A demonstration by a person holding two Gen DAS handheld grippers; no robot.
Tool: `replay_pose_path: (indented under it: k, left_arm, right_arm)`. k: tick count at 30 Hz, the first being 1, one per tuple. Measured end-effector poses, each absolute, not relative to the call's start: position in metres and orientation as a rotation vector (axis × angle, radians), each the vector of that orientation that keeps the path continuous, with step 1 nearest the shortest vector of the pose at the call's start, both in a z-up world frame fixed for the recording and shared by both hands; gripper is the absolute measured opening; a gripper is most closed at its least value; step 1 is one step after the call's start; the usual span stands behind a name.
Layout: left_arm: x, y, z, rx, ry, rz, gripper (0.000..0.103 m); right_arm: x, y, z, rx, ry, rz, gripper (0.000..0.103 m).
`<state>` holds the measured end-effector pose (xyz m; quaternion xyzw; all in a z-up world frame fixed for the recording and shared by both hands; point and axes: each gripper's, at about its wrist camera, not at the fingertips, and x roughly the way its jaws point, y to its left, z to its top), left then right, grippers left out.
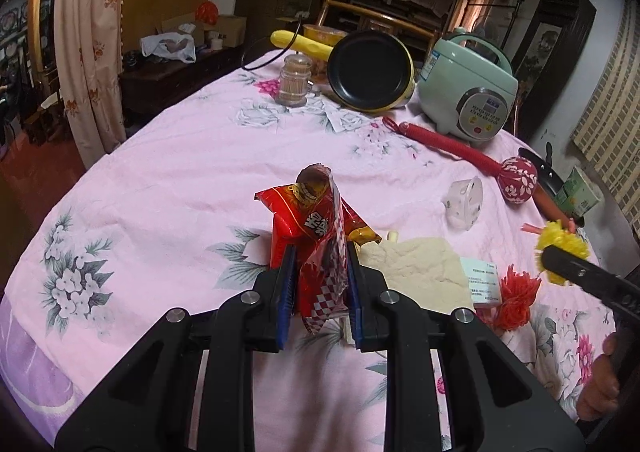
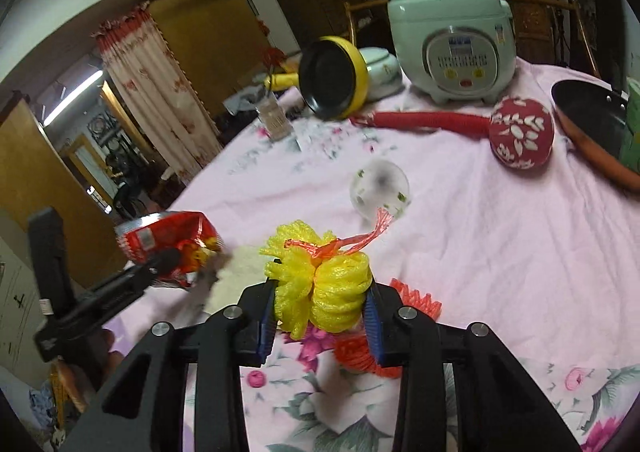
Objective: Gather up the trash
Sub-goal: 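Grasp the red snack wrapper with the left tool while the right tool grasps the yellow mesh net, then carry the red wrapper and yellow net to the red wastebasket and release both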
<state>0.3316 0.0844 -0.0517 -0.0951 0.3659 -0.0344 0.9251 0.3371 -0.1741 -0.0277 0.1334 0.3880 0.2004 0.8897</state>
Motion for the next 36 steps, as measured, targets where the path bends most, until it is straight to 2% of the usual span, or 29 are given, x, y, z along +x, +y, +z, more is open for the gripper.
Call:
replay_pose_path:
  k: [11, 23, 29, 36]
  left_arm:
    - [0.261, 0.123, -0.025, -0.255, 0.698, -0.037, 0.024]
    - [0.105, 0.248, 0.006, -0.313, 0.582, 0.243, 0.024]
    - [0.020, 0.326, -0.033, -0.411, 0.602, 0.449, 0.027]
    - [-0.042, 0.411, -0.134, -0.629, 0.686, 0.653, 0.028]
  right_arm:
    - [0.277, -0.186, -0.010, 0.364, 0.762, 0.493, 0.037]
    - [0.225, -0.151, -0.005, 0.341, 0.729, 0.599, 0.037]
    - [0.203, -0.120, -0.006, 0.320, 0.731, 0.675, 0.037]
    - [0.175, -0.050, -0.001, 0.230, 0.756, 0.779, 0.037]
